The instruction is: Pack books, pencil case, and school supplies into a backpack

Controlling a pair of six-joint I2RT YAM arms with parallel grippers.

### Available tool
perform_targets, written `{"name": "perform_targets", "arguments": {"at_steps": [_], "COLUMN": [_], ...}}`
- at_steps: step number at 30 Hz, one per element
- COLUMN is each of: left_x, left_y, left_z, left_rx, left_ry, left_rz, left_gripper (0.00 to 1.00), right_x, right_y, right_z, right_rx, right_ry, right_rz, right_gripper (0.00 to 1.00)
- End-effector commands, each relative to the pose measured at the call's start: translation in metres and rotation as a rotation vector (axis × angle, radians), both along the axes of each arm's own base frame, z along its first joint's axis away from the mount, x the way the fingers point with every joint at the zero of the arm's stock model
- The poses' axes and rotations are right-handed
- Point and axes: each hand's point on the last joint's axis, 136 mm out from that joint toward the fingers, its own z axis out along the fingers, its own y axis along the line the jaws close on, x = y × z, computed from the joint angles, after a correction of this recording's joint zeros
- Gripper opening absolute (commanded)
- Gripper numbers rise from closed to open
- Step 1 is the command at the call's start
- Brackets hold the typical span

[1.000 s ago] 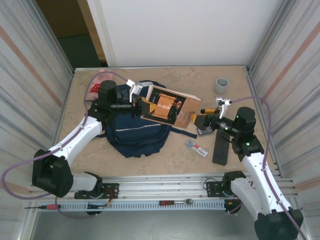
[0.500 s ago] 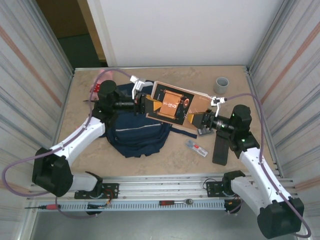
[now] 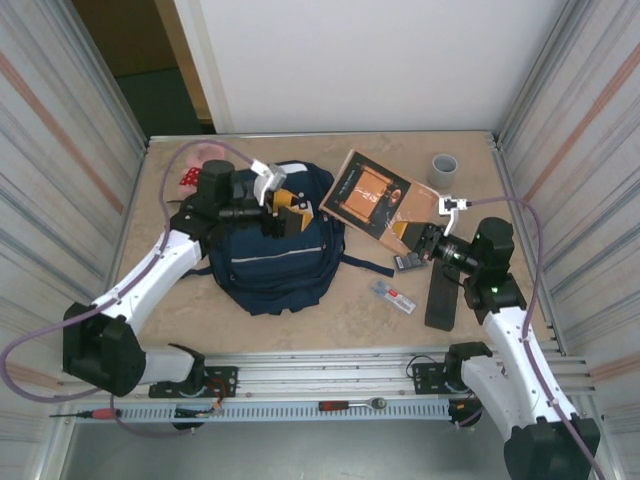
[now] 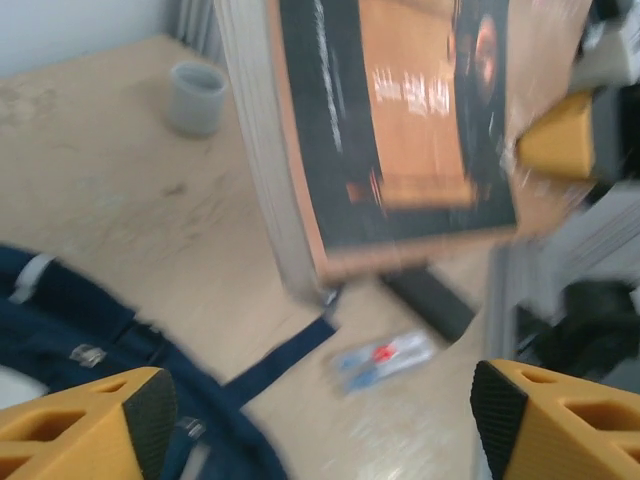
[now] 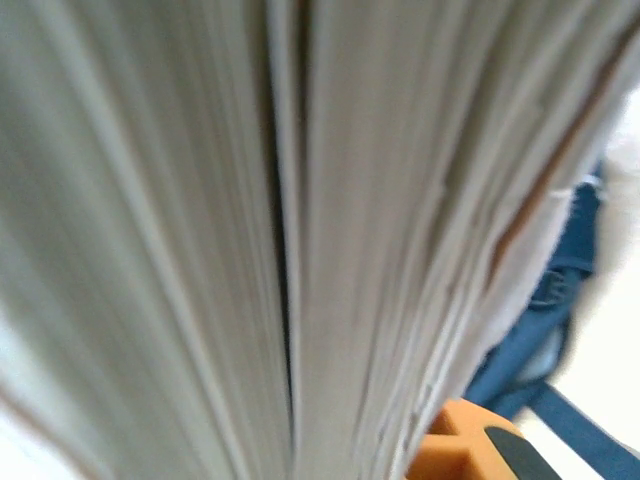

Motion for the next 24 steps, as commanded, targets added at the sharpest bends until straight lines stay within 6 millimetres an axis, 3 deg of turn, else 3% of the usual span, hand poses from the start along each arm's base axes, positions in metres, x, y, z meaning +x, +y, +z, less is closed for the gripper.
{"name": "perform_targets", "arguments": {"at_steps": [1, 5, 8, 18, 22, 24], "left_x": [-0.021, -0.023, -0.019, 0.006, 0.021, 0.026], "left_y": [0.033, 0.054, 0.06, 0.049, 0.052, 0.054], "left_z": [-0.06, -0.112, -0.138, -0.186, -0.2, -0.205], "left_rx": [0.45, 0.683, 0.763, 0.867, 0.91, 0.93], "left_ry": [-0.217, -0.195, -0.152, -0.114, -0.131, -0.154], "left_rz": [-0.106, -0.188, -0.215, -0.234, -0.175, -0.147], "left_gripper": [0.84, 0.89, 0.92, 0.98, 0.91, 0.81], "right_x": [0.006, 0.006, 0.005, 0.004, 0.003, 0.003], "right_y": [-0.014, -0.011, -0.007, 0.008, 0.009, 0.009], "right_z": [-0.001, -0.011, -0.016, -0.025, -0.028, -0.028], "right_rx": [-0.045, -0.072, -0.093, -0.134, -0.141, -0.141], "right_ry": [-0.012, 0.026, 0.052, 0.064, 0.072, 0.074], "right_rz": [-0.102, -0.093, -0.067, -0.018, -0.014, -0.016], "right_gripper": [0.0, 0.0, 0.0, 0.0, 0.0, 0.0]}}
